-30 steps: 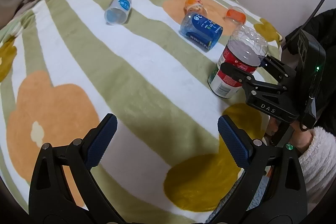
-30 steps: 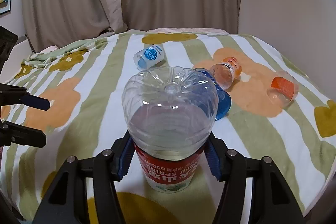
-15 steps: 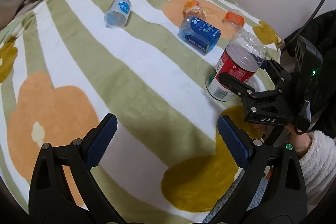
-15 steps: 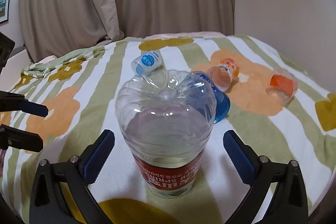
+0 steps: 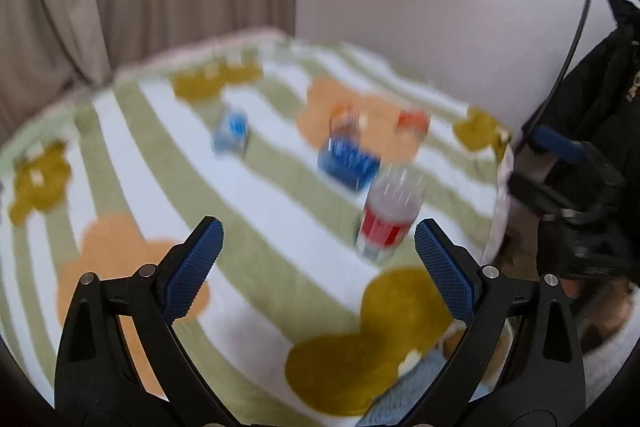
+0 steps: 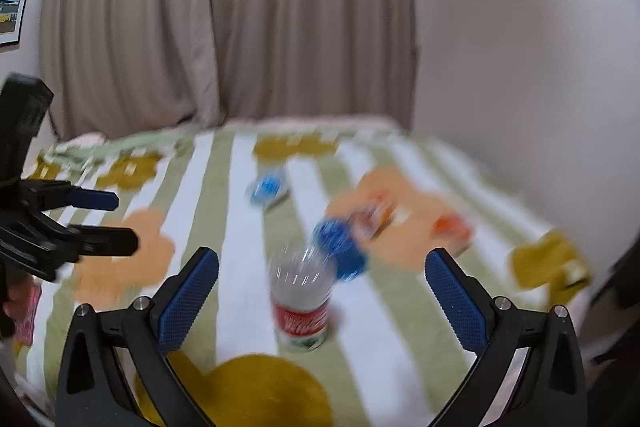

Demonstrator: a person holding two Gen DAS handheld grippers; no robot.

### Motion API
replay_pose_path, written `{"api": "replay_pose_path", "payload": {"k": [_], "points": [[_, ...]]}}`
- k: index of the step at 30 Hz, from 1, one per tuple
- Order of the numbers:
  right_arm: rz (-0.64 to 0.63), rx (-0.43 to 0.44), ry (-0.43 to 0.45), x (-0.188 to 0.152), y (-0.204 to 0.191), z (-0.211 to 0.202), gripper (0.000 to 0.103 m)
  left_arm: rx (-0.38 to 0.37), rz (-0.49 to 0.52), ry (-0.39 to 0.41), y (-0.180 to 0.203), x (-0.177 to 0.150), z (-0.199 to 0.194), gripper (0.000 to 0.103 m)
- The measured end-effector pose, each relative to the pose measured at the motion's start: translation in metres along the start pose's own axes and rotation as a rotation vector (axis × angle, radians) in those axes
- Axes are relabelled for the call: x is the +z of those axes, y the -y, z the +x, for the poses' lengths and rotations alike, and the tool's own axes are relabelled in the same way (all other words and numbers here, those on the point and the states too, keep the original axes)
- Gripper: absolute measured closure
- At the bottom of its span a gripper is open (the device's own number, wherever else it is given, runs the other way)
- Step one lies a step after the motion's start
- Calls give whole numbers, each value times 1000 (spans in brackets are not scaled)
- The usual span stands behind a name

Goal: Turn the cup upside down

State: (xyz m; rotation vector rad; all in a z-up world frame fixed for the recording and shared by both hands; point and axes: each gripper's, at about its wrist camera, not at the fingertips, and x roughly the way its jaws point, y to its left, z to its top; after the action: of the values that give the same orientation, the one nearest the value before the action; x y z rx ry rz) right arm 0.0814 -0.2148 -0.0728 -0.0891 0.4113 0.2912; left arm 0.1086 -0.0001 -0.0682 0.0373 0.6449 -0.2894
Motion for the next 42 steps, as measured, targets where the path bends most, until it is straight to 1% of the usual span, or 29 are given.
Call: {"api": "replay_pose_path", "payload": {"k": [3,6,9,11,15,18,22,42], "points": [[5,-107,58,23,-4,-47,0,7,25,108,14,9,-30,7],[59,-203,98,31,-2,-83,0,57,25,200,26,11,-59,7],[103,-274,115,29,1,-106,0,106,29,253,35,5,-78,7],[126,-319,122,25,1,-116,0,131,34,273,40,-1,-85,7],[145,-369,135,12,-1,-129,0,131,21,302,44,-14,-98,7],[141,-388,144,9,-5,-134,0,110,15,302,45,-16,-101,7],[140,-394,156,11,-8,-140,0,115,19,316,47,-19,-106,7],[174,-375,159,12,-8,-144,0,119,15,331,50,-18,-111,7]]}}
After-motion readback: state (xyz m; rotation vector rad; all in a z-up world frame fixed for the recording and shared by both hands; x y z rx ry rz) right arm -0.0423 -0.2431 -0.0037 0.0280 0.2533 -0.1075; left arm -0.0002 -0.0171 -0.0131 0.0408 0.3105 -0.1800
